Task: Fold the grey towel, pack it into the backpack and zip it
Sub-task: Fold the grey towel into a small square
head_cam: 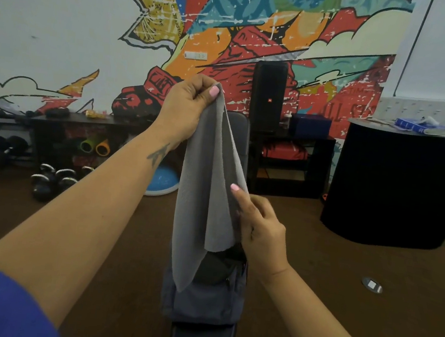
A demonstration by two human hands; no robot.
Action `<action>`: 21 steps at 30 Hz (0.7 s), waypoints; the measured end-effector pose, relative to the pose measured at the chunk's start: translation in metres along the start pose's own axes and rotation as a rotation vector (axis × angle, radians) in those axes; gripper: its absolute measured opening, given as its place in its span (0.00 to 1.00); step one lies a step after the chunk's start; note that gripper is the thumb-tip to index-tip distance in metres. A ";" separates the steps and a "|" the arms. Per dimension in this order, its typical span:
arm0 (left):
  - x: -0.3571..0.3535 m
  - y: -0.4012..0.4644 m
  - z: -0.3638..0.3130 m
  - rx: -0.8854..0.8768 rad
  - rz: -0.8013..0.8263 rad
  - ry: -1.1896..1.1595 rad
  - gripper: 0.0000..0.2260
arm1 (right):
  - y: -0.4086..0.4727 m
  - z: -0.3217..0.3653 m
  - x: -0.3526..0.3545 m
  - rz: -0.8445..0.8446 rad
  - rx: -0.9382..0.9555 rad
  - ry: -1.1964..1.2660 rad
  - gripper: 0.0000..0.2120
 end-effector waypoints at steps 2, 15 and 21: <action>0.002 0.002 -0.002 -0.006 -0.006 0.018 0.06 | 0.001 -0.004 0.000 -0.029 -0.016 -0.045 0.17; -0.002 0.006 -0.014 -0.021 0.010 0.068 0.04 | 0.003 -0.033 -0.003 0.145 -0.502 0.356 0.07; 0.003 0.006 -0.019 -0.014 -0.012 0.112 0.04 | -0.004 -0.034 0.001 0.161 -0.570 0.424 0.04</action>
Point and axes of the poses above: each hand's wrist, its own y-axis towards the middle knuckle, its own x-axis out of the back of the hand, z = x × y, the point moved 8 cm from there along y, towards the middle knuckle, and after that the axes turned 9 degrees about z, right-handed, at the moved point
